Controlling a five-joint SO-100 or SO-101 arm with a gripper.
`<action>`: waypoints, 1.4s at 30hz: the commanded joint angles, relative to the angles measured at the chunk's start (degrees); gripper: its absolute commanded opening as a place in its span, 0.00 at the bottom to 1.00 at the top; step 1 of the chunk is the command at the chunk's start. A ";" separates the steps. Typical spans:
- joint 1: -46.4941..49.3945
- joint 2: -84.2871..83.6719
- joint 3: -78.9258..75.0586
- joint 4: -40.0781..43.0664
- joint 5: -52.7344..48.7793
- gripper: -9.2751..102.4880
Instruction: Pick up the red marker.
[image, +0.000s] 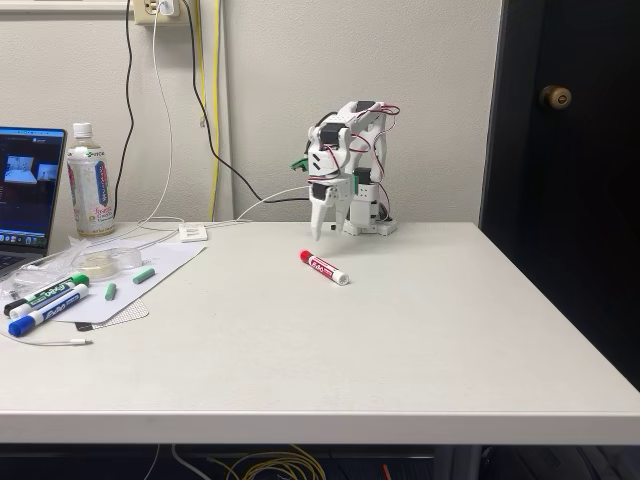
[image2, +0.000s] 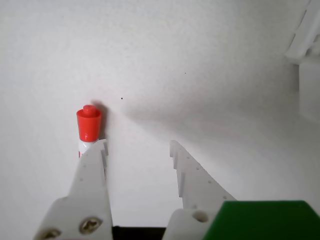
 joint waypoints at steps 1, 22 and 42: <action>-0.62 -2.99 -6.33 2.46 1.41 0.35; -0.79 -14.68 -20.92 6.59 5.71 0.30; -0.09 -21.62 -26.54 5.98 7.91 0.27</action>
